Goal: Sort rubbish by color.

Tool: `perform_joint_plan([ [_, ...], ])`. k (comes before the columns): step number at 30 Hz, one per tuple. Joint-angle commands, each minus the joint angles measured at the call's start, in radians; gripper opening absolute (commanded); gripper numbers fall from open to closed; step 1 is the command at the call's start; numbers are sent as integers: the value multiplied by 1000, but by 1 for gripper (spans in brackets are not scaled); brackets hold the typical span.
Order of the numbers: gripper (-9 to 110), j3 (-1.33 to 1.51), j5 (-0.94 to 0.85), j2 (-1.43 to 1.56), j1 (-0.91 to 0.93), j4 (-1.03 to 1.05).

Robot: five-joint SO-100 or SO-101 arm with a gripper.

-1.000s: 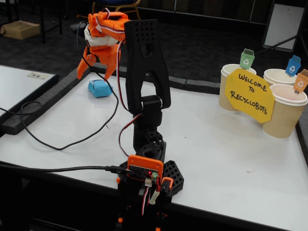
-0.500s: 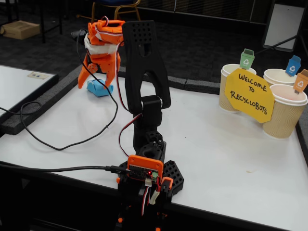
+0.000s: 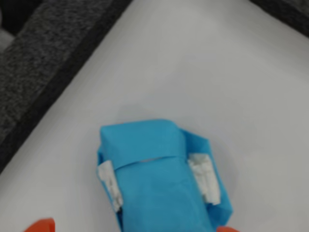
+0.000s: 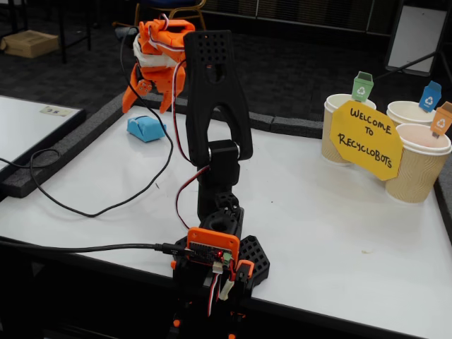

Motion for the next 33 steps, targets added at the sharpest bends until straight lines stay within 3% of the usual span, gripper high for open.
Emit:
perform_joint_plan([
  [1, 25, -140, -92, 77, 26, 48],
  [33, 26, -337, -132, -163, 63, -69],
])
